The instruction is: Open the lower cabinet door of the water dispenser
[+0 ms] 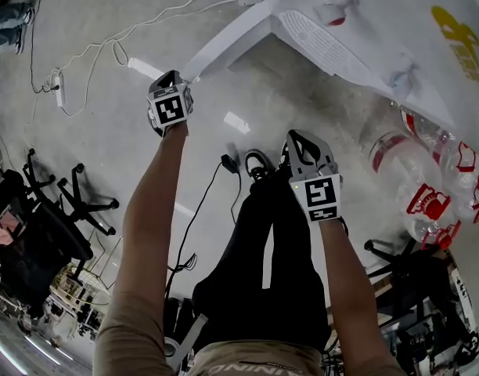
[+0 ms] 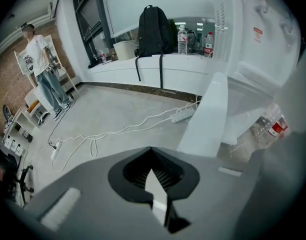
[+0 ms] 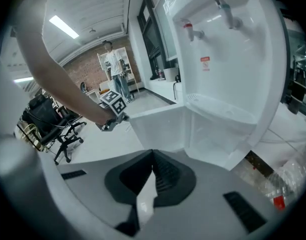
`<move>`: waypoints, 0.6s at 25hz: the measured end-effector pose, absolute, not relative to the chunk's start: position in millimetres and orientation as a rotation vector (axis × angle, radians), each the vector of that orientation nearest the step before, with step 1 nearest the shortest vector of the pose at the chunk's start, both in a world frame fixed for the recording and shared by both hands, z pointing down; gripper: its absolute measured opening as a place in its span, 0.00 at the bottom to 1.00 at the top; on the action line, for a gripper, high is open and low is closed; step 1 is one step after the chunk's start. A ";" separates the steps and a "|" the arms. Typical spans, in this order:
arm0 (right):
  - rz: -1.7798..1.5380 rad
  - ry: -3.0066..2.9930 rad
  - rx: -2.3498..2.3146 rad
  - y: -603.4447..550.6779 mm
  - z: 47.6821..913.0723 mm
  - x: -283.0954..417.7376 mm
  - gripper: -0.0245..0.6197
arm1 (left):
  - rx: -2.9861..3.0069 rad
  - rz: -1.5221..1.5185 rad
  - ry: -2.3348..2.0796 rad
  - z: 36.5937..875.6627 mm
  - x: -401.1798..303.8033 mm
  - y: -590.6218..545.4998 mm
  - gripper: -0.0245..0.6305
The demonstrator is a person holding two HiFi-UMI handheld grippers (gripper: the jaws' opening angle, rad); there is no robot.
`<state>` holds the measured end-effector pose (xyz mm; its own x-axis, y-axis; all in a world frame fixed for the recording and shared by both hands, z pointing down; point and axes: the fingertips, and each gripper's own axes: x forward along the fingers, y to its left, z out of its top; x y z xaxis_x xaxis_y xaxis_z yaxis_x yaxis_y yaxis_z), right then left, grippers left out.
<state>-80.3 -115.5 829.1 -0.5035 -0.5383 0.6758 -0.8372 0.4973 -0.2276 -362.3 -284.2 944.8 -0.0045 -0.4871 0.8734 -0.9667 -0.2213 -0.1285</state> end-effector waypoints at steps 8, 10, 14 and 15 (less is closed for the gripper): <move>0.735 -2.212 1.155 -133.1 815.0 -81.6 0.05 | 1.811 1.134 -1.561 918.4 -361.7 -310.1 0.05; 0.715 -2.214 1.157 -137.4 804.4 -81.2 0.05 | 1.834 1.125 -1.570 905.4 -362.3 -311.5 0.05; 0.684 -2.210 1.166 -137.6 781.1 -76.5 0.05 | 1.925 1.057 -1.563 866.7 -354.2 -304.3 0.05; 0.687 -2.208 1.173 -135.7 774.3 -75.1 0.05 | 1.952 1.027 -1.557 853.6 -350.6 -301.1 0.05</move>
<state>-75.1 -135.7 774.3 -0.4743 -0.5756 0.6661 -0.8520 0.4906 -0.1827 -350.6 -301.1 853.6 0.0916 -0.6312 0.7702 -0.9564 -0.2712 -0.1085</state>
